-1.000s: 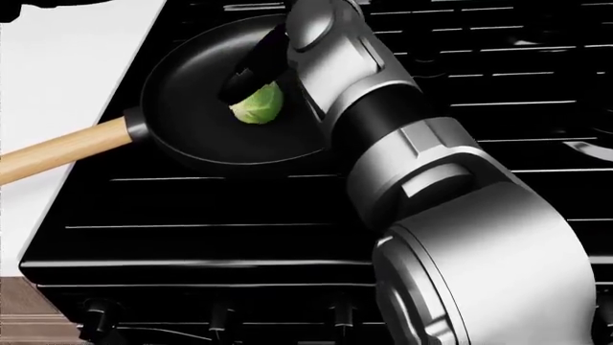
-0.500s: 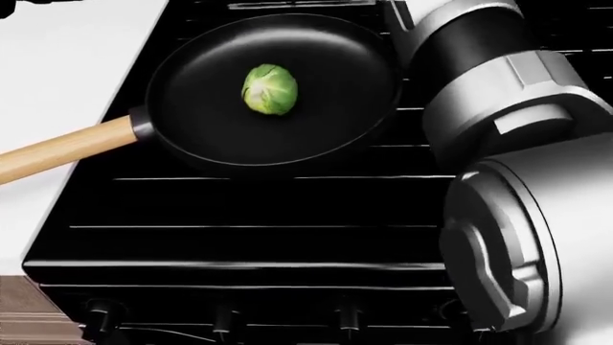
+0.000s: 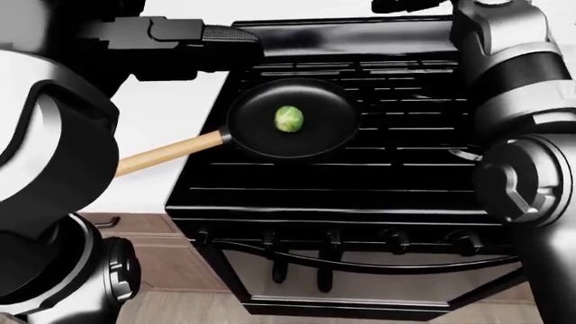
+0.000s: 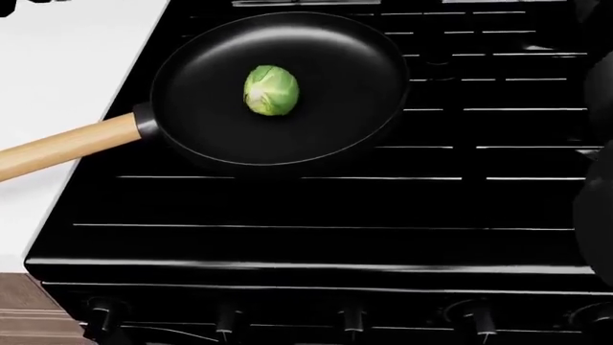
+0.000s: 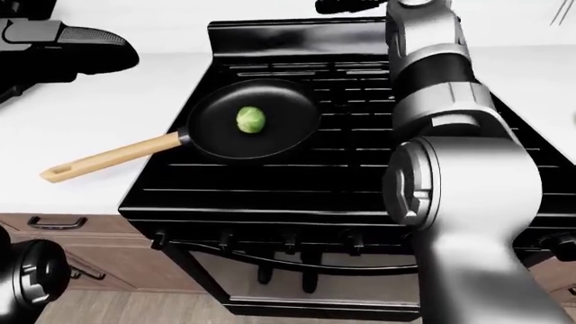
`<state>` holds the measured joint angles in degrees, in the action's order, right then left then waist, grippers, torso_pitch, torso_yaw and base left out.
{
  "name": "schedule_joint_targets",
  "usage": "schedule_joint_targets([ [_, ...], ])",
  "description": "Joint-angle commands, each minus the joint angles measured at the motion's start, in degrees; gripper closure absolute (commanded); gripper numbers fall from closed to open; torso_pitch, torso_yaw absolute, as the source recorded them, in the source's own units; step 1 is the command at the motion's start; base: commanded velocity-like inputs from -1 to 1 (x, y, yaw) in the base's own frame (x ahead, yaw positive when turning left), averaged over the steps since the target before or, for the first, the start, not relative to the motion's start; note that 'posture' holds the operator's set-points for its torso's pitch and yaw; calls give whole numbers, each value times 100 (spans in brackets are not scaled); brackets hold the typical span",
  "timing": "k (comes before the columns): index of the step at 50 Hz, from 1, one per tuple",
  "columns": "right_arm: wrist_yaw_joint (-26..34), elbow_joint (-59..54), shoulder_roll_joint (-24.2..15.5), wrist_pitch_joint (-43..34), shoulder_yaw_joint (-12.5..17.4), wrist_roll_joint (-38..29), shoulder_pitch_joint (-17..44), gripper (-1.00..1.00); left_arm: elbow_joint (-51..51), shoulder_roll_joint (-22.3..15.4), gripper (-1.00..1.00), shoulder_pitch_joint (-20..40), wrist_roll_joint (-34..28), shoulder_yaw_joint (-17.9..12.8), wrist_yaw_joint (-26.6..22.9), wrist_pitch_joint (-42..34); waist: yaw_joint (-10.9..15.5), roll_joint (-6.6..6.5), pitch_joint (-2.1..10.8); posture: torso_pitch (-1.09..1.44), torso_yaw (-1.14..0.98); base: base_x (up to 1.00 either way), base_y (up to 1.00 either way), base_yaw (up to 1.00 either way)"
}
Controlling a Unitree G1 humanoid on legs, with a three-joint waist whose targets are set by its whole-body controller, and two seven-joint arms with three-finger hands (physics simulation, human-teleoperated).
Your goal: Pick the brussel sprout from the plate and place it in the pan.
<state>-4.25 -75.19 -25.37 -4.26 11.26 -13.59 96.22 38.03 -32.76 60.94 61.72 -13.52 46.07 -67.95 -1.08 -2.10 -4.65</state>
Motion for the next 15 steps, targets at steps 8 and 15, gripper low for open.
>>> schedule_joint_targets([
  [8, 291, 979, -372, 336, -172, 235, -55, -100, 45, -104, -100, 177, -165, -110, -222, 307, 2, 34, 159, 0, 0, 0, 0, 0],
  [15, 325, 1633, -495, 264, -208, 352, -513, -100, 50, -95, -100, 166, -289, -93, -365, 470, 20, 79, 180, 0, 0, 0, 0, 0],
])
